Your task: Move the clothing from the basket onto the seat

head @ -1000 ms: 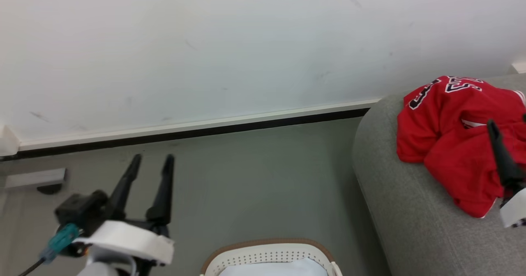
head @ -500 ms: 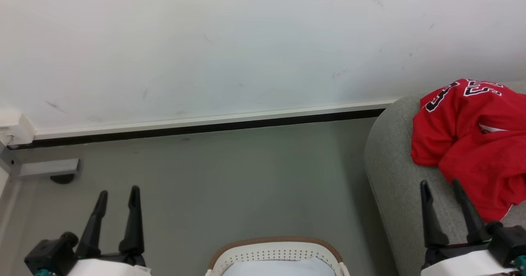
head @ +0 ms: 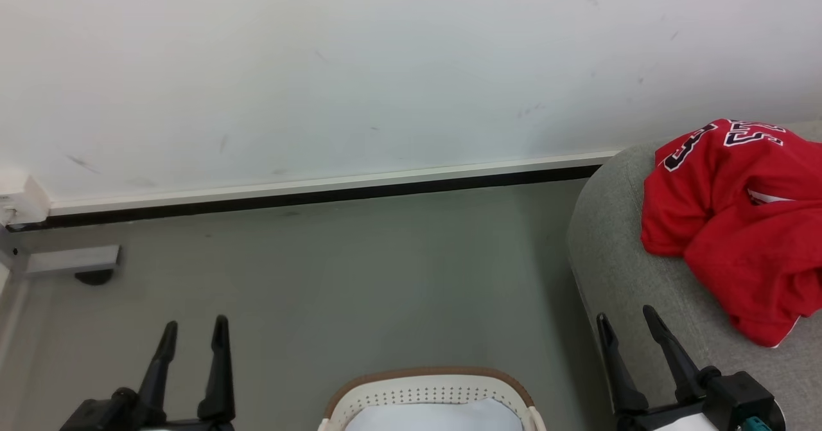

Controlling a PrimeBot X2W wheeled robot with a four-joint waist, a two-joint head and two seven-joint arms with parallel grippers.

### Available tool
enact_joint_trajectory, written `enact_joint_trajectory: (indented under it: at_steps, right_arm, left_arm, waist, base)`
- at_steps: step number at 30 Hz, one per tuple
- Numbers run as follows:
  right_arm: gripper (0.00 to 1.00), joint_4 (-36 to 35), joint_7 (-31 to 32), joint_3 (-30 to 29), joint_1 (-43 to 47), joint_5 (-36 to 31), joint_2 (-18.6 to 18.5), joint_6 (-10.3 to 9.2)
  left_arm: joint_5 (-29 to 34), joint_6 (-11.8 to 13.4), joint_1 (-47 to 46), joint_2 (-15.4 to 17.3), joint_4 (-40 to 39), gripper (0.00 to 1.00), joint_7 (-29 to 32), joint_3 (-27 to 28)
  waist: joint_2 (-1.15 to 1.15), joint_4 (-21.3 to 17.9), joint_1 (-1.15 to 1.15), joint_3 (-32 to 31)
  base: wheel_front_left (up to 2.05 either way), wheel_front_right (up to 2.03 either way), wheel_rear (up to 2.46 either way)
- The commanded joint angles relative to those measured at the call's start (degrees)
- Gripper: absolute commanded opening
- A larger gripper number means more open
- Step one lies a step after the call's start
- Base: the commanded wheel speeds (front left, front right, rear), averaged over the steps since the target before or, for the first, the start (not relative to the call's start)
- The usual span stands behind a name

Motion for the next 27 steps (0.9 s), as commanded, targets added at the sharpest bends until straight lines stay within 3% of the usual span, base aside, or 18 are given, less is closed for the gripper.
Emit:
enact_joint_trajectory:
  at_steps: [1,11,27]
  right_arm:
    - [1.00,0.2,-0.4,-0.1,-0.5,-0.2,0.1,-0.13]
    - [1.00,-0.2,-0.4,-0.3,-2.4,0.4,0.2,-0.13]
    - [1.00,-0.2,-0.4,0.6,-2.2,1.5,0.2,-0.13]
  left_arm:
    - [0.9,-0.4,0.6,-0.1,0.4,1.00,0.0,0.6]
    - [3.5,-2.7,-0.9,-2.1,1.6,1.00,0.0,2.8]
    - [4.3,-3.8,-1.3,-3.1,2.8,1.00,0.0,4.2]
  waist:
    - [0.00,-0.1,0.00,0.0]
    - [0.00,-0.1,0.00,0.3]
    - [0.00,0.2,0.00,0.5]
  base:
    - [0.00,0.00,0.00]
    - [0.00,0.00,0.00]
    - [0.00,0.00,0.00]
